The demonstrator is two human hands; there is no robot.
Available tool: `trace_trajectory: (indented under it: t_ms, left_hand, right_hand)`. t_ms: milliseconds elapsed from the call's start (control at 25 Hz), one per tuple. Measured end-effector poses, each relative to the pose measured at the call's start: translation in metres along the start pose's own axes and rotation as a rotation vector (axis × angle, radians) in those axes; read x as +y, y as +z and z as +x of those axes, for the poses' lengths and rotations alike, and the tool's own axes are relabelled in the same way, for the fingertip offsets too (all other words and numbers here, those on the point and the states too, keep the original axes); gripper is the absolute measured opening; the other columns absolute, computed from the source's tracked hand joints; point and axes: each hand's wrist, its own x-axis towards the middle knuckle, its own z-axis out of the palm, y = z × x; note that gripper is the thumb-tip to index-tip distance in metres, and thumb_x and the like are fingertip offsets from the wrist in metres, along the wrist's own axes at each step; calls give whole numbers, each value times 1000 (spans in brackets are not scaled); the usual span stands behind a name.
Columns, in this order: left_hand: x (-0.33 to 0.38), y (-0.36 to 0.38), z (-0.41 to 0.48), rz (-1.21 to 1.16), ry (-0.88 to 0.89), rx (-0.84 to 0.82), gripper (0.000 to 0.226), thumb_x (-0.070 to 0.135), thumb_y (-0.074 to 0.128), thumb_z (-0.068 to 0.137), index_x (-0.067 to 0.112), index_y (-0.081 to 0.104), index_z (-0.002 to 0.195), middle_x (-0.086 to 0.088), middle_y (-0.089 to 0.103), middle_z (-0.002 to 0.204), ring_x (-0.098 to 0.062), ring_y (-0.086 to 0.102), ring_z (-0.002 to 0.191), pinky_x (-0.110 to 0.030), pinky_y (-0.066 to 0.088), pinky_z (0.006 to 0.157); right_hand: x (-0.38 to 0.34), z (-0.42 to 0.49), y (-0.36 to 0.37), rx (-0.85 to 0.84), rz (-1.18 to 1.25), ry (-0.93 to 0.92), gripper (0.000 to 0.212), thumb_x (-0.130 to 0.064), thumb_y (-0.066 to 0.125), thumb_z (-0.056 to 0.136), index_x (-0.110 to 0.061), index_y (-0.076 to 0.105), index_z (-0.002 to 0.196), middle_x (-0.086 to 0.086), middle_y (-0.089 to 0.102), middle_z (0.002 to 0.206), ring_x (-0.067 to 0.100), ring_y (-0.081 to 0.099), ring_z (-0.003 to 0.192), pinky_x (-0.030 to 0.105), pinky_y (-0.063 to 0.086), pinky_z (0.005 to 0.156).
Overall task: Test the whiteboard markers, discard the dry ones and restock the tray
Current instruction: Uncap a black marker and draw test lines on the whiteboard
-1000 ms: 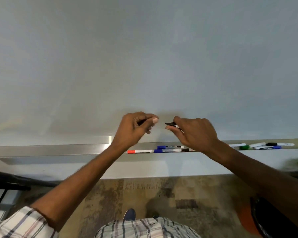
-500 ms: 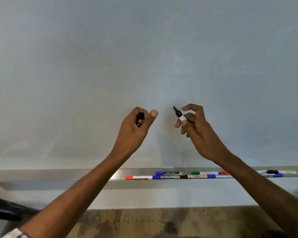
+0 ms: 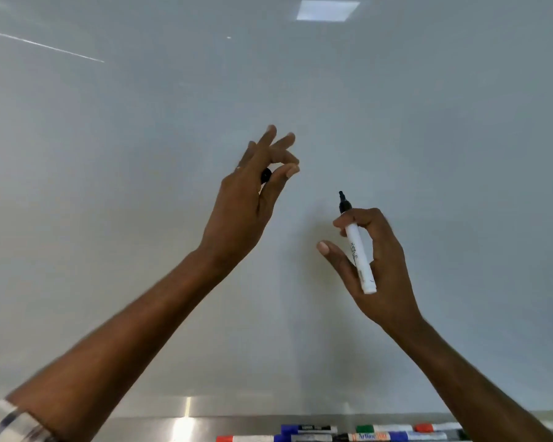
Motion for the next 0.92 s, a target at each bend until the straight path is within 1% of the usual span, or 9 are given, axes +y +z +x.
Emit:
trace_trajectory:
  t_ms: [80,160,240,280,440,640,760,880,920]
  left_hand:
    - [-5,-1,27,2,15,-24,17,26,47,108,13,58,109,3,55,148,7,31,144,-46,37,119]
    - [-9,2,47,70,48,-41,23,29,44,108,12,58,116,1,50,153,-3,26,151,-44,29,124]
    - [-15,5,65,204,143,-27,27,31,40,108,15,60,118,-1,40,160,-14,19,155,-38,17,128]
    - [-18,6,74,283,197,-17,28,29,40,108,15,61,119,-4,37,161,-18,17,156,-36,12,129]
    - [-33,10,100,613,396,33,29,21,40,108,11,63,122,-13,34,162,-31,19,155,-40,6,128]
    - [-39,17,97,850,355,135,47,35,26,112,18,38,154,-8,24,167,-28,15,156,-47,5,128]
    - [-38,17,95,837,316,139,53,40,30,109,20,32,158,-6,18,169,-25,9,157,-51,7,128]
    - [-37,16,91,789,326,123,58,32,33,103,18,30,159,-6,16,169,-24,7,158,-53,8,127]
    - [-37,16,91,788,330,123,60,28,34,100,17,29,159,-6,16,169,-24,6,158,-54,9,127]
  right_hand:
    - [-7,18,0,90,45,-21,17,-21,66,96,-6,63,102,3,65,93,19,65,89,40,53,85]
    - [-14,35,0,156,90,-20,15,-19,59,101,-7,65,107,1,71,89,15,69,84,49,54,89]
    - [-19,53,-1,206,84,-4,23,-14,63,99,-10,59,120,0,74,89,9,71,86,25,53,89]
    - [-19,63,-2,226,71,-14,29,-13,68,95,-10,56,121,0,73,91,9,71,90,19,53,84]
    - [-11,102,1,319,13,-92,22,-14,76,89,-8,64,107,0,70,98,13,69,94,42,58,71]
    - [0,125,8,337,-59,-179,26,-25,74,90,-7,68,108,-3,71,98,11,69,87,65,53,87]
    - [6,130,10,324,-144,-209,26,-24,76,89,-5,70,106,0,73,96,15,70,84,61,44,106]
    - [10,129,9,364,-95,-199,25,-22,76,89,-5,69,106,-5,69,96,12,68,85,67,52,89]
    - [10,126,10,367,-87,-203,24,-21,76,89,-5,69,105,-4,69,94,13,69,84,67,50,93]
